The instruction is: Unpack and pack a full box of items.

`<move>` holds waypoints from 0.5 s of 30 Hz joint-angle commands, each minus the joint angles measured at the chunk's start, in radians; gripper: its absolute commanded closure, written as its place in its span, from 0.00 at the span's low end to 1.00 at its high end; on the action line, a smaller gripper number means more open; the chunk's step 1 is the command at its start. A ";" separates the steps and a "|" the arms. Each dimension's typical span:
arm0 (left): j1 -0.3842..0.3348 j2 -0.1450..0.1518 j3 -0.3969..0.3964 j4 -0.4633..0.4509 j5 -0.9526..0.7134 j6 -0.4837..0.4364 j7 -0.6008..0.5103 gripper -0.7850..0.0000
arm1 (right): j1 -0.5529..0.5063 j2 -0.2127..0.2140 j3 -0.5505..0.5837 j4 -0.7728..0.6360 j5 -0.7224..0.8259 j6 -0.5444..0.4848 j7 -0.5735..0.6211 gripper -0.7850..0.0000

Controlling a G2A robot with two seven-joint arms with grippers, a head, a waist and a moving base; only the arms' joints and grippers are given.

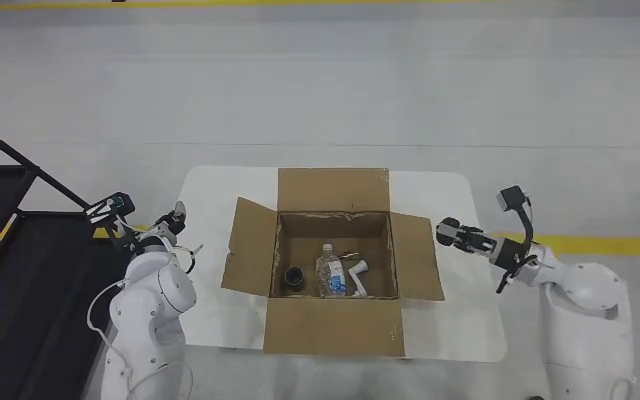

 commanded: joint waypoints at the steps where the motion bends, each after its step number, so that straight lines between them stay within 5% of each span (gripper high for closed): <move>1: 0.000 0.000 0.000 0.000 0.000 0.000 0.000 0.00 | -0.001 0.011 0.046 0.078 0.044 -0.011 0.019 0.54; 4: 0.000 0.000 0.000 0.000 0.000 0.000 0.000 0.00 | 0.000 0.030 0.098 0.206 0.042 -0.036 0.023 0.34; 9: 0.000 0.000 0.000 0.000 0.000 0.000 0.000 0.00 | 0.039 0.048 0.096 0.442 0.126 -0.070 0.078 0.38; 15: 0.000 0.000 0.000 0.000 0.000 0.000 0.000 0.00 | 0.089 0.055 -0.031 0.556 0.112 -0.090 0.058 0.50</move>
